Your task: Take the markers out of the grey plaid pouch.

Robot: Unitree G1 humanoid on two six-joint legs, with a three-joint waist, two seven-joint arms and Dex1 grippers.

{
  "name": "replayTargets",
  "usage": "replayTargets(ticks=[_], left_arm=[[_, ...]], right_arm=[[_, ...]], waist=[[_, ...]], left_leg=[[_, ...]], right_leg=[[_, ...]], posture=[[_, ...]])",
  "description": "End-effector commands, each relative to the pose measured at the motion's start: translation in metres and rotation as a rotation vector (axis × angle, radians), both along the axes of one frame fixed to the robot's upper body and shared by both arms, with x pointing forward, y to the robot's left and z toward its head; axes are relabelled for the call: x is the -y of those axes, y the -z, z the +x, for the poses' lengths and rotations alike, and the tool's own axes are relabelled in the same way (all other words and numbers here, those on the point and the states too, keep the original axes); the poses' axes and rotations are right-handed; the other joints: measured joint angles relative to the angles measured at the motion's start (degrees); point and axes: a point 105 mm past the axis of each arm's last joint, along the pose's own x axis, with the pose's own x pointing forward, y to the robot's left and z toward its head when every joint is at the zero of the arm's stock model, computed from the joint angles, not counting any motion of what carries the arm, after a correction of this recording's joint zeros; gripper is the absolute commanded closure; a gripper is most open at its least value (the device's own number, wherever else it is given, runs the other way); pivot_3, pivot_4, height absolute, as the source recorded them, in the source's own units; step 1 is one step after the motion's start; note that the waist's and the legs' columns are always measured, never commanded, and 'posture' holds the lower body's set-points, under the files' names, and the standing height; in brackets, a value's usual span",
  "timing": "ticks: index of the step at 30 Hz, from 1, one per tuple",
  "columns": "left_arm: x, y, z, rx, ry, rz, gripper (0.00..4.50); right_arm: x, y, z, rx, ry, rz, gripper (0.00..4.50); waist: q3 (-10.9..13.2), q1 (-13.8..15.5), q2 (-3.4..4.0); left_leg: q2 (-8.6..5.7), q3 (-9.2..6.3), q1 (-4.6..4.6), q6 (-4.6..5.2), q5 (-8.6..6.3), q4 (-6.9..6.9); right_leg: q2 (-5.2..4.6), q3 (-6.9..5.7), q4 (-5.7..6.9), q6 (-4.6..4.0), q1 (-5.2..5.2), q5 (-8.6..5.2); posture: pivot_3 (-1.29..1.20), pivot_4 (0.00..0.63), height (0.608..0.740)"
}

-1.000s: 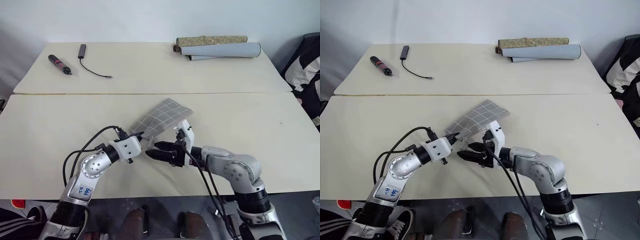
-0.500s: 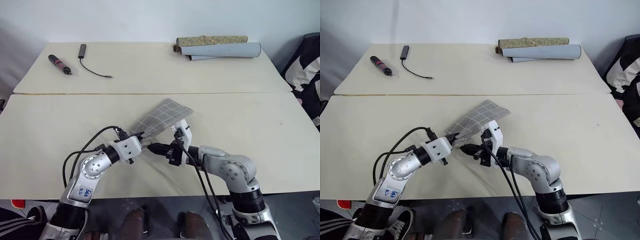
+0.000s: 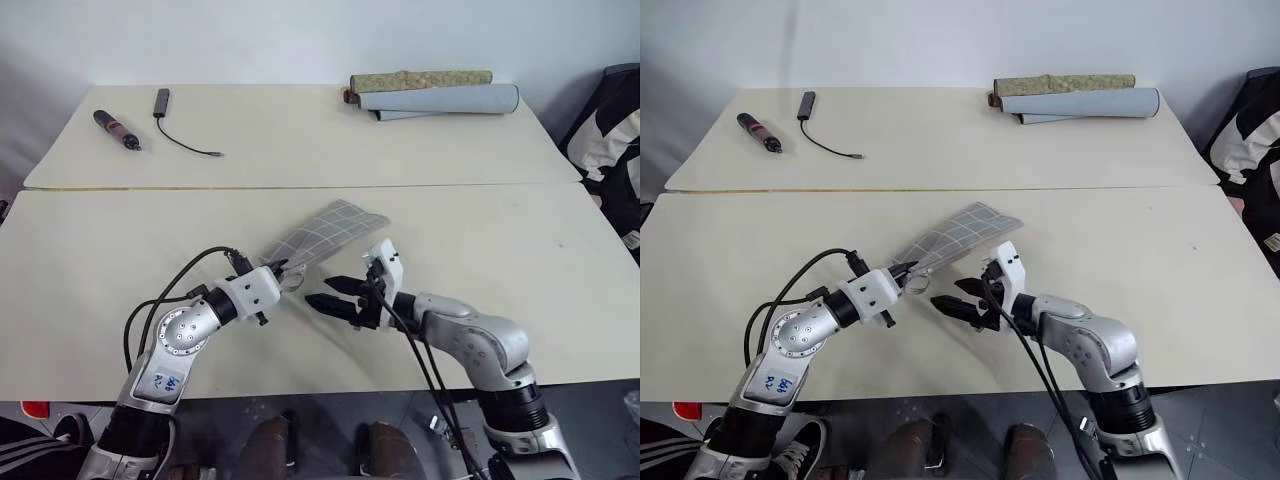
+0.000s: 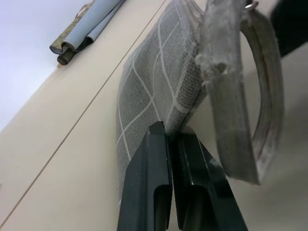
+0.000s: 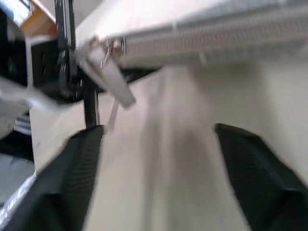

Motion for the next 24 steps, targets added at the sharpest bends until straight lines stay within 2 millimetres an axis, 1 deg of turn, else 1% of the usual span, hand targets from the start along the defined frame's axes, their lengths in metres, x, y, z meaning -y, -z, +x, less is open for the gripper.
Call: replayTargets(ticks=[1,5,8,11,12,13,16,23,24], left_arm=[[0.003,-0.015,-0.003,0.055,0.020,-0.006,4.50],[0.006,-0.015,-0.003,0.054,0.027,-0.008,4.50],[0.008,-0.014,-0.004,0.052,0.031,-0.010,4.50],[0.008,-0.013,-0.004,0.048,0.031,-0.012,4.50],[0.008,-0.013,-0.004,0.047,0.031,-0.013,4.50],[0.009,-0.013,-0.005,0.047,0.032,-0.013,4.50],[0.010,-0.013,-0.005,0.046,0.033,-0.013,4.50],[0.008,-0.010,-0.007,0.041,0.029,-0.009,4.50],[0.008,-0.009,-0.007,0.041,0.029,-0.009,4.50]], right_arm=[[-0.011,-0.010,-0.004,0.007,-0.029,0.070,0.40],[-0.024,-0.012,-0.006,-0.045,-0.043,0.143,0.40],[-0.033,-0.015,-0.003,-0.055,-0.034,0.179,0.40],[-0.039,-0.014,-0.003,-0.056,-0.043,0.180,0.40],[-0.039,-0.013,-0.003,-0.059,-0.041,0.178,0.76],[-0.039,-0.013,-0.002,-0.061,-0.038,0.185,0.94],[-0.038,-0.012,-0.001,-0.061,-0.030,0.192,2.01],[-0.028,-0.017,0.004,-0.057,-0.011,0.216,4.48],[-0.027,-0.017,0.004,-0.058,-0.010,0.216,4.48]], waist=[[0.0,0.0,0.00],[0.0,0.0,0.00],[0.0,0.0,0.00],[0.0,-0.1,0.00],[0.0,0.0,0.00],[0.0,0.0,0.00],[0.0,-0.1,0.00],[0.0,-0.1,0.00],[0.0,0.0,0.00]], left_leg=[[0.00,0.00,0.00,0.01,0.00,0.00],[0.00,-0.01,0.00,0.00,0.00,0.00],[0.00,-0.01,0.00,0.00,-0.01,0.00],[0.00,-0.01,0.00,-0.01,-0.01,0.00],[0.00,-0.01,0.00,-0.01,-0.01,0.00],[0.00,-0.01,0.00,-0.01,-0.01,-0.01],[0.00,0.00,0.00,-0.01,-0.02,-0.01],[0.00,0.00,0.00,-0.03,-0.03,-0.02],[0.00,0.00,0.00,-0.04,-0.04,-0.02]], right_leg=[[0.00,-0.01,0.01,0.00,0.01,0.00],[0.01,0.00,0.03,0.00,0.01,0.00],[0.01,0.00,0.05,0.00,0.00,0.00],[0.02,0.01,0.07,0.00,-0.02,0.00],[0.02,0.01,0.08,0.00,-0.02,0.00],[0.02,0.01,0.07,0.00,-0.02,0.00],[0.02,0.02,0.06,0.00,-0.02,0.00],[0.02,0.03,0.05,0.00,-0.03,0.00],[0.02,0.03,0.04,0.00,-0.04,0.00]], posture=[[0.00,0.150,0.740],[0.00,0.150,0.740],[0.00,0.150,0.740],[0.00,0.150,0.740],[0.00,0.150,0.740],[0.00,0.150,0.740],[0.00,0.150,0.740],[0.00,0.150,0.740],[0.00,0.150,0.740]])
